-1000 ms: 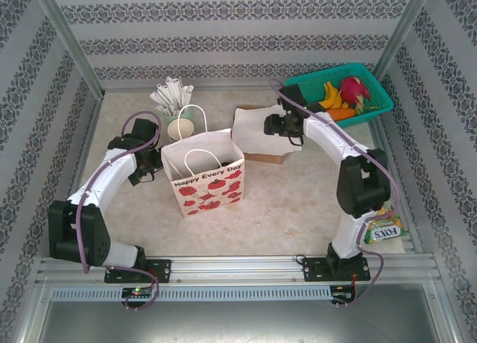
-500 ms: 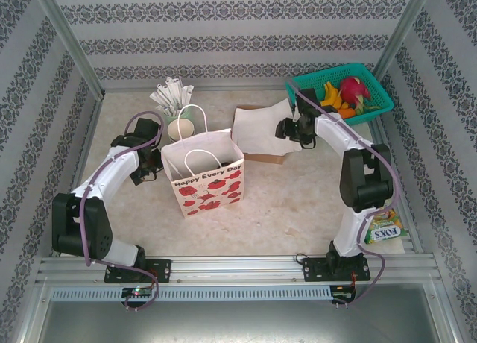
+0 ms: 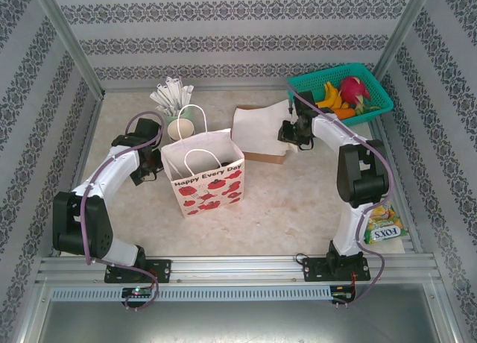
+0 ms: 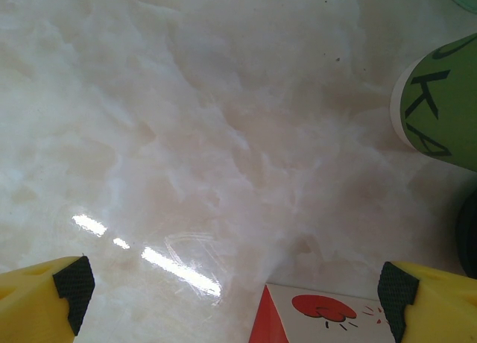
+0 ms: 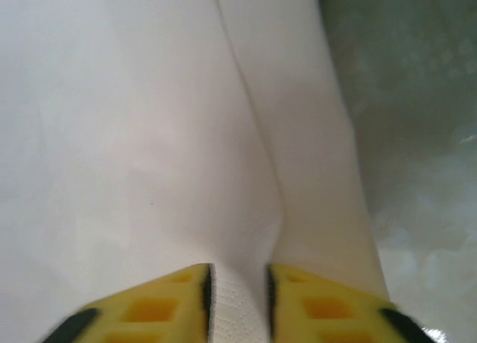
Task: Pack the takeout coffee
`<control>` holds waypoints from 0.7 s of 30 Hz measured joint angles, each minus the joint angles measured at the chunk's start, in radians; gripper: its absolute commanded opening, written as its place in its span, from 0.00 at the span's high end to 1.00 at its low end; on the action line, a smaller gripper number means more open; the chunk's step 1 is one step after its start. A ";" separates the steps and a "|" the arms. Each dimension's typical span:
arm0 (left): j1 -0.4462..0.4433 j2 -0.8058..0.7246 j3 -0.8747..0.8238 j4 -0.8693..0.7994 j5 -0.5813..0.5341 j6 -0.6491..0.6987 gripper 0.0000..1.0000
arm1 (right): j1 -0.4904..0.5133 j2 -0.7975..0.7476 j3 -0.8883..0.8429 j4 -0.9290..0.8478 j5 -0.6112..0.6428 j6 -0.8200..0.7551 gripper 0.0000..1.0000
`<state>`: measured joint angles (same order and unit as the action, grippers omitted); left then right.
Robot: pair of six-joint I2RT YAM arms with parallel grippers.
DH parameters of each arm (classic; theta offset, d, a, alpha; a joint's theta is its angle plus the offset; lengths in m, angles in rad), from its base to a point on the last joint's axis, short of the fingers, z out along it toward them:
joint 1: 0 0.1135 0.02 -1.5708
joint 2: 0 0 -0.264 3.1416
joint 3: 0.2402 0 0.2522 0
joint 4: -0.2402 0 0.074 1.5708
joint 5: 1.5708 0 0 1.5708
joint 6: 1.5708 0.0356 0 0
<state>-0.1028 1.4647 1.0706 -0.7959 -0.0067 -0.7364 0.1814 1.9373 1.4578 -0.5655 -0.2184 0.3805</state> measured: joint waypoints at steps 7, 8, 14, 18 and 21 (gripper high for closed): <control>0.000 0.000 0.001 0.000 0.004 0.000 0.01 | 0.006 -0.104 -0.052 0.056 -0.017 0.006 1.00; 0.000 0.000 0.001 0.000 0.004 0.000 0.01 | 0.006 -0.117 -0.058 0.065 -0.024 0.006 1.00; 0.000 -0.001 0.006 0.000 0.006 0.004 0.01 | 0.026 -0.228 -0.093 0.126 -0.061 0.004 1.00; 0.000 -0.016 0.029 -0.001 0.007 0.007 0.01 | 0.070 -0.375 -0.093 0.143 -0.081 -0.031 1.00; 0.000 -0.035 0.051 -0.001 0.007 0.008 0.00 | 0.112 -0.479 -0.032 0.128 -0.124 -0.072 1.00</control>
<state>-0.1028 1.4292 1.1221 -0.7967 0.0002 -0.7288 0.2932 1.4586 1.4254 -0.4377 -0.3420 0.3080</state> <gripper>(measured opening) 0.994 0.064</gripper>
